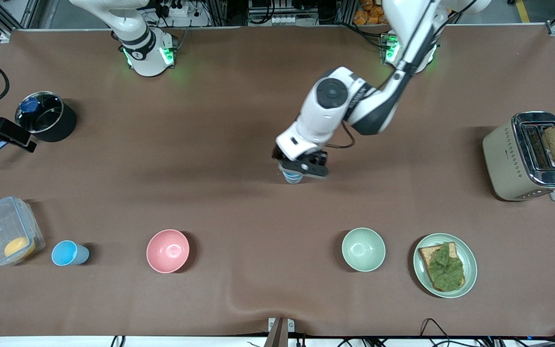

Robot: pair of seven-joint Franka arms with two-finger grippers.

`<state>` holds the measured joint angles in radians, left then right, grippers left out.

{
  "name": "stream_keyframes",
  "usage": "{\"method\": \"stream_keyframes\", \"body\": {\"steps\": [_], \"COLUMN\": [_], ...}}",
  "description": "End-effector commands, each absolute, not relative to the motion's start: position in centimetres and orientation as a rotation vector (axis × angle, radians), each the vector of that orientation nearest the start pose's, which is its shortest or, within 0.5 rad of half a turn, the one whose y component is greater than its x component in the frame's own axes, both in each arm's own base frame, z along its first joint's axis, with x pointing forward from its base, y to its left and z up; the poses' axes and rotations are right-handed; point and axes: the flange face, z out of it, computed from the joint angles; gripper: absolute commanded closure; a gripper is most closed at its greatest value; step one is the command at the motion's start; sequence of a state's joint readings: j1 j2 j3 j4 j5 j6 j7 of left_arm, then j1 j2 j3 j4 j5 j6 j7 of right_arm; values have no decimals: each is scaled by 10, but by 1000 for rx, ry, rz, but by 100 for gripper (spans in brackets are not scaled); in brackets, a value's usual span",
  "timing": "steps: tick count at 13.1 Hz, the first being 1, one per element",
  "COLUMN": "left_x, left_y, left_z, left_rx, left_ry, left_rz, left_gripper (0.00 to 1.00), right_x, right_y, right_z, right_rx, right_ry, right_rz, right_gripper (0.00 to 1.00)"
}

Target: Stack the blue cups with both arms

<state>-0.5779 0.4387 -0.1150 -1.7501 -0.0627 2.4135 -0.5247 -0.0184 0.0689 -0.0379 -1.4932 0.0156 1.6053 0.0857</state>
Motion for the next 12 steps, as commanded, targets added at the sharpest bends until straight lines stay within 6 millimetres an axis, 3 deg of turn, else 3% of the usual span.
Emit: {"method": "stream_keyframes", "body": {"steps": [1,5,8,11,12], "left_x": [549,561,550,537,536], "left_y": [-348,-220,-134,-76,-70], "left_z": [389,445,497,545,563], "left_rx": [-3328,-3256,-3214,-3200,-3191], "left_ry": [43,95,56,-85,-97], "left_rz": [-292,-298,-174,-73,-43], "left_gripper": [0,0,0,0,0], "right_x": [576,576,577,576,576], "right_y": [-32,-33,-30,-24,-24], "right_z": [629,629,629,631,630], "right_rx": [-3129,-3129,-3129,-3129,-3128], "right_ry": [240,243,236,228,240], "right_rz": [-67,-67,-70,-70,-67], "right_gripper": [0,0,0,0,0]}}
